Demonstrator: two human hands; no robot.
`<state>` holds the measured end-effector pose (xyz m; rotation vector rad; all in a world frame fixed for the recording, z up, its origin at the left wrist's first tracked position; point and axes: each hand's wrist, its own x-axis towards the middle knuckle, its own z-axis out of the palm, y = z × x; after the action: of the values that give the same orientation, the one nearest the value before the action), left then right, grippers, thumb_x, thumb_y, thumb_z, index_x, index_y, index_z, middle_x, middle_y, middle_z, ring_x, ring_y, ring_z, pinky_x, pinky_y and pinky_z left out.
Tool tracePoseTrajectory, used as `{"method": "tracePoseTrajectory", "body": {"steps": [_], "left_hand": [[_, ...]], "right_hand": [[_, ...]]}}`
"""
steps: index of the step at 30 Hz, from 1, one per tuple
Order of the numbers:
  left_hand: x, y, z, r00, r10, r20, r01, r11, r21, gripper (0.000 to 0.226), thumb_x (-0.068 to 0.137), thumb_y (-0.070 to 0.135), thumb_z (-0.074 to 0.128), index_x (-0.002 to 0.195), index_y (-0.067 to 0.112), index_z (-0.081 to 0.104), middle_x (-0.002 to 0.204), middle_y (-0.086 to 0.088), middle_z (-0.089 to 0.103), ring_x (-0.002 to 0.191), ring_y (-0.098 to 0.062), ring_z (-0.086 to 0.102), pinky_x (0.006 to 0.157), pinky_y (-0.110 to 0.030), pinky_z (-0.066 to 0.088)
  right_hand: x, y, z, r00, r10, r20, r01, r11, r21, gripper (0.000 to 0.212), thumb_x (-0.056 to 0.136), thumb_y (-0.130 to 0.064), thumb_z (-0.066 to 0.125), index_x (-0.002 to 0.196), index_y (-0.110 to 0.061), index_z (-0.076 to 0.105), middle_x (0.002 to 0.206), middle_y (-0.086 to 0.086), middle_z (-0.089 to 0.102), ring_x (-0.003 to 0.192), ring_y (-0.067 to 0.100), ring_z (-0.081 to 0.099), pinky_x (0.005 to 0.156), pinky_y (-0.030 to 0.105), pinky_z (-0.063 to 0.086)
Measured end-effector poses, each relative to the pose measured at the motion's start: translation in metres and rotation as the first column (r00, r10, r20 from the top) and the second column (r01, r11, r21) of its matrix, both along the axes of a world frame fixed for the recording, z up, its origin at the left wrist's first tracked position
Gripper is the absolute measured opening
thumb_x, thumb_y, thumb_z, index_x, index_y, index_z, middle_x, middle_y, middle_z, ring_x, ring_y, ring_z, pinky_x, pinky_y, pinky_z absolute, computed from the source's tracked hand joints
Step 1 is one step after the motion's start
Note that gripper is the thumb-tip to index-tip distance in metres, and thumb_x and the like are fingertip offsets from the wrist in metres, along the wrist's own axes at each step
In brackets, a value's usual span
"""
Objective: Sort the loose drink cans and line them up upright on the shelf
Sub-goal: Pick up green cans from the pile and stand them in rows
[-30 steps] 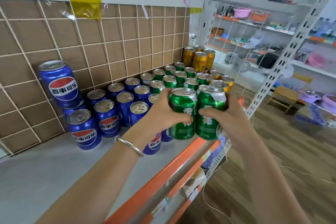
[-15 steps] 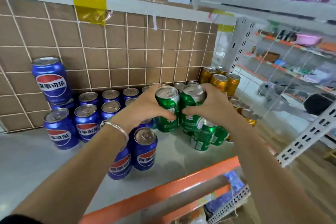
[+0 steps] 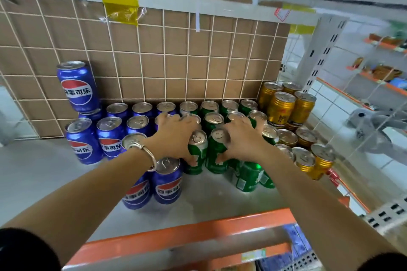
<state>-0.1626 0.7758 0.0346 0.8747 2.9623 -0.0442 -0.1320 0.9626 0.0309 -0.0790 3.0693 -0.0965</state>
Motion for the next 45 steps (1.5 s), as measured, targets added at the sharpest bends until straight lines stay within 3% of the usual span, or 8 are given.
{"method": "tracePoseTrajectory", "body": {"steps": [7, 12, 17, 22, 31, 40, 42, 45], "left_hand": [[-0.006, 0.006, -0.003, 0.985, -0.042, -0.167, 0.009, 0.981, -0.196, 0.093, 0.059, 0.059, 0.077, 0.137, 0.032, 0.034, 0.138, -0.006, 0.029, 0.126, -0.030, 0.029, 0.105, -0.055, 0.024], [-0.015, 0.005, -0.004, 0.995, -0.091, -0.033, 0.085, 0.987, -0.139, 0.105, 0.066, 0.051, 0.077, 0.147, 0.038, 0.011, 0.148, -0.005, 0.020, 0.133, -0.028, 0.028, 0.109, -0.055, 0.018], [-0.021, 0.005, -0.014, 0.997, 0.021, 0.076, -0.016, 0.997, -0.074, 0.123, 0.064, 0.058, 0.075, 0.148, 0.031, -0.010, 0.158, -0.005, -0.012, 0.144, -0.033, -0.011, 0.109, -0.064, -0.005], [-0.026, 0.009, -0.015, 0.995, 0.023, 0.099, -0.011, 0.993, -0.120, 0.126, 0.062, 0.059, 0.076, 0.149, 0.028, -0.011, 0.159, -0.004, -0.006, 0.146, -0.026, -0.008, 0.107, -0.068, -0.003], [-0.023, 0.011, -0.014, 0.995, 0.046, 0.094, -0.036, 0.994, -0.100, 0.126, 0.063, 0.055, 0.078, 0.149, 0.028, -0.010, 0.159, -0.004, -0.006, 0.146, -0.026, -0.007, 0.113, -0.057, 0.011], [-0.015, 0.007, -0.006, 0.990, 0.060, 0.124, -0.056, 0.998, -0.034, 0.123, 0.064, 0.052, 0.077, 0.150, 0.019, -0.004, 0.159, -0.004, -0.006, 0.146, -0.022, -0.009, 0.109, -0.068, -0.001], [-0.005, -0.002, 0.001, 0.987, 0.092, 0.133, -0.096, 0.995, 0.020, 0.113, 0.073, 0.048, 0.072, 0.151, 0.015, -0.003, 0.159, -0.003, -0.007, 0.146, -0.020, -0.009, 0.110, -0.065, -0.005], [0.012, -0.036, 0.012, 0.982, 0.161, 0.100, -0.170, 0.981, 0.089, 0.087, 0.085, 0.043, 0.061, 0.151, 0.016, 0.010, 0.159, -0.002, 0.002, 0.147, -0.020, -0.005, 0.111, -0.063, -0.005]], "right_hand": [[-0.011, -0.002, -0.005, 0.999, 0.051, 0.009, -0.051, 0.992, 0.115, 0.080, 0.064, -0.061, 0.075, 0.129, -0.022, 0.047, 0.135, 0.003, 0.039, 0.137, 0.026, 0.023, 0.111, 0.065, -0.004], [-0.009, -0.003, -0.011, 1.000, 0.001, 0.019, -0.004, 0.993, 0.114, 0.096, 0.070, -0.056, 0.074, 0.145, -0.025, 0.024, 0.150, 0.007, 0.023, 0.142, 0.030, 0.014, 0.111, 0.066, -0.001], [-0.007, -0.008, -0.008, 0.998, 0.069, 0.014, -0.070, 0.986, 0.148, 0.113, 0.075, -0.046, 0.074, 0.150, -0.028, -0.008, 0.159, 0.007, -0.005, 0.146, 0.031, -0.002, 0.111, 0.062, -0.007], [-0.015, -0.018, -0.013, 0.989, 0.071, 0.128, -0.099, 0.968, 0.231, 0.108, 0.082, -0.042, 0.067, 0.150, -0.023, -0.015, 0.160, 0.010, -0.009, 0.148, 0.027, -0.002, 0.109, 0.064, -0.008], [-0.016, -0.022, -0.014, 0.990, 0.046, 0.133, -0.076, 0.970, 0.230, 0.108, 0.081, -0.037, 0.068, 0.150, -0.021, -0.014, 0.160, 0.011, -0.010, 0.148, 0.026, 0.003, 0.109, 0.065, -0.008], [-0.005, -0.047, 0.003, 0.987, 0.128, 0.100, -0.137, 0.986, 0.093, 0.110, 0.080, -0.051, 0.066, 0.152, -0.012, -0.008, 0.160, 0.010, -0.011, 0.147, 0.025, -0.010, 0.110, 0.064, -0.009], [-0.003, -0.064, 0.010, 0.986, 0.155, 0.059, -0.157, 0.987, 0.029, 0.100, 0.083, -0.042, 0.066, 0.152, -0.011, 0.001, 0.160, 0.008, -0.002, 0.148, 0.023, -0.002, 0.112, 0.060, -0.008], [0.000, -0.099, 0.019, 0.977, 0.210, -0.042, -0.214, 0.964, -0.155, 0.064, 0.085, -0.024, 0.061, 0.141, -0.009, 0.033, 0.147, 0.008, 0.034, 0.139, 0.026, 0.027, 0.116, 0.056, 0.011]]}}
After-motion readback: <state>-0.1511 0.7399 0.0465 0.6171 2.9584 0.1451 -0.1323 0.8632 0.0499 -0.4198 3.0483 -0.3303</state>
